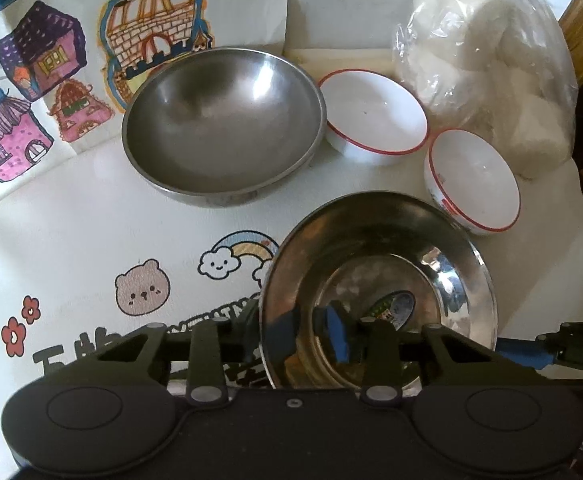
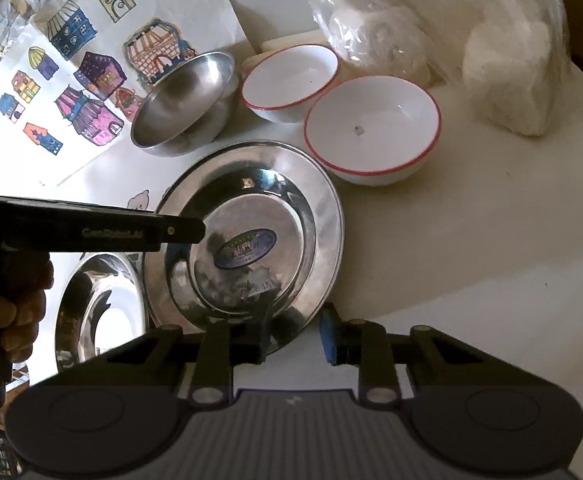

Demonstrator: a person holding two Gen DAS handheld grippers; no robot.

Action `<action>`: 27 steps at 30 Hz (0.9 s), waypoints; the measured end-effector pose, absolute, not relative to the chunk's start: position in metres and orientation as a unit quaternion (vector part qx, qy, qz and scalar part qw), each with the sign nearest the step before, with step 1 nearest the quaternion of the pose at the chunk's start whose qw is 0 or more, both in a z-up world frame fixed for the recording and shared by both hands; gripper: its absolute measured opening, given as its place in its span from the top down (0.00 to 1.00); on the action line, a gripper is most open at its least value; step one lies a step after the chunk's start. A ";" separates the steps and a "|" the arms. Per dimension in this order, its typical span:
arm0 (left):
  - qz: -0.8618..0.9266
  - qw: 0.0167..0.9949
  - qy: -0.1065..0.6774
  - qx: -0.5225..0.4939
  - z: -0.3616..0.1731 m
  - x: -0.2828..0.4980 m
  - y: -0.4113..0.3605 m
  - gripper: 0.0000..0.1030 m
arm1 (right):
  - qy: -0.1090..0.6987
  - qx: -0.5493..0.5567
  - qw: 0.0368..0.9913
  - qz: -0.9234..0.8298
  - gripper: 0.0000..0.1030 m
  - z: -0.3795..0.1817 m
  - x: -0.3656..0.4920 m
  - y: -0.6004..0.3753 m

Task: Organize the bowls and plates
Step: 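Grasp the rim of the blue-labelled steel plate with both grippers, then lift the blue-labelled plate with both grippers and lower it onto the plate stack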

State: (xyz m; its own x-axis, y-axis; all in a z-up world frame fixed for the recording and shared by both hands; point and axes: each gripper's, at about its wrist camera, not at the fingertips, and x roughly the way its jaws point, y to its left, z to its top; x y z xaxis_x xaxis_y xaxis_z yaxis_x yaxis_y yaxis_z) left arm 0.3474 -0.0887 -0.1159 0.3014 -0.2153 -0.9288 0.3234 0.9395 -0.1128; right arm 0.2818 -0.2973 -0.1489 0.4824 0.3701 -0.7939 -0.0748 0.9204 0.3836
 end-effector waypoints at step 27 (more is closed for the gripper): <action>-0.181 0.823 0.538 -0.013 -0.059 0.303 -0.093 0.73 | 0.483 0.177 0.849 0.120 0.79 -0.104 0.210 -0.329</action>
